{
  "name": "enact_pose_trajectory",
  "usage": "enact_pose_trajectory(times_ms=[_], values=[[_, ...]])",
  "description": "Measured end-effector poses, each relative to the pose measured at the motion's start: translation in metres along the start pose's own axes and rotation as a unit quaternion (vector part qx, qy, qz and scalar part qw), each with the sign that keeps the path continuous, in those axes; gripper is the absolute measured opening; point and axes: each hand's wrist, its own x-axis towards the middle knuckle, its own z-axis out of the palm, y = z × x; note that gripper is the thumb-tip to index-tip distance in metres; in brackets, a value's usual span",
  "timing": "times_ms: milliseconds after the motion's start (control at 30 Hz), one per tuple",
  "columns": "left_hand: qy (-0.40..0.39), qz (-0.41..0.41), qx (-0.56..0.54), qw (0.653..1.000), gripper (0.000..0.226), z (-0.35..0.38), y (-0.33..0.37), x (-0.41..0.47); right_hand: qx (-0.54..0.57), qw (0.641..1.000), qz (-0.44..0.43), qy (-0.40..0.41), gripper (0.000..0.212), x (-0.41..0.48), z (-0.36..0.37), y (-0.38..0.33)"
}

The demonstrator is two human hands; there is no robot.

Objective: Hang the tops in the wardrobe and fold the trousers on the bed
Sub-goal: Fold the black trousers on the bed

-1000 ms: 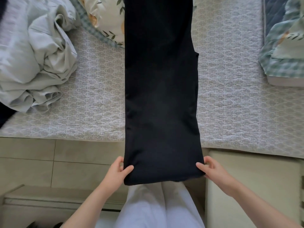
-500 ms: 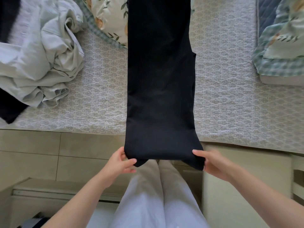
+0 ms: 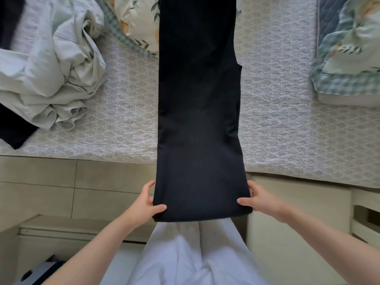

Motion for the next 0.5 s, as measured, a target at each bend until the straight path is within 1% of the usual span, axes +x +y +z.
enact_pose_trajectory(times_ms=[33, 67, 100, 133, 167, 200, 233, 267, 300, 333, 367, 400, 433, 467, 500], values=[[-0.004, -0.037, -0.004, 0.999, 0.087, -0.004, 0.006, -0.002, -0.027, 1.000, 0.012, 0.010, 0.036, -0.001, -0.001, -0.006], [-0.013, -0.082, -0.012, 0.997, 0.086, -0.011, 0.014, 0.000, -0.028, 0.999, 0.033, 0.004, 0.030, -0.003, -0.004, -0.016], [-0.031, -0.124, -0.014, 0.992, 0.080, -0.019, 0.027, 0.003, -0.010, 0.998, 0.059, -0.014, 0.025, -0.002, -0.010, -0.026], [-0.051, -0.145, -0.013, 0.988, 0.067, -0.030, 0.044, 0.010, 0.028, 0.995, 0.082, -0.039, 0.021, 0.002, -0.020, -0.041], [-0.062, -0.148, -0.018, 0.987, 0.048, -0.041, 0.065, 0.018, 0.083, 0.990, 0.104, -0.054, 0.019, 0.010, -0.032, -0.056], [-0.056, -0.137, -0.042, 0.988, 0.031, -0.054, 0.087, 0.032, 0.149, 0.981, 0.117, -0.046, 0.019, 0.022, -0.045, -0.070], [-0.041, -0.116, -0.089, 0.988, 0.022, -0.065, 0.111, 0.043, 0.233, 0.965, 0.116, -0.026, 0.014, 0.035, -0.058, -0.085], [-0.018, -0.085, -0.160, 0.983, 0.023, -0.075, 0.132, 0.057, 0.327, 0.940, 0.095, 0.004, 0.013, 0.048, -0.070, -0.100], [0.002, -0.054, -0.235, 0.971, 0.030, -0.085, 0.150, 0.073, 0.417, 0.906, 0.063, 0.033, 0.013, 0.062, -0.080, -0.111], [0.017, -0.027, -0.281, 0.959, 0.034, -0.090, 0.162, 0.087, 0.475, 0.876, 0.029, 0.071, 0.011, 0.076, -0.089, -0.119], [0.025, -0.012, -0.288, 0.957, 0.034, -0.089, 0.169, 0.098, 0.493, 0.863, 0.009, 0.112, 0.014, 0.090, -0.094, -0.123], [0.043, -0.004, -0.240, 0.970, 0.034, -0.085, 0.172, 0.106, 0.471, 0.872, 0.005, 0.138, 0.019, 0.100, -0.095, -0.126], [0.076, 0.002, -0.153, 0.985, 0.034, -0.078, 0.168, 0.115, 0.414, 0.896, 0.010, 0.162, 0.021, 0.110, -0.093, -0.125], [0.120, 0.011, -0.056, 0.991, 0.035, -0.072, 0.161, 0.124, 0.327, 0.926, 0.019, 0.188, 0.022, 0.120, -0.090, -0.122], [0.160, 0.027, 0.018, 0.987, 0.037, -0.065, 0.155, 0.129, 0.234, 0.950, 0.021, 0.204, 0.025, 0.128, -0.087, -0.119]])
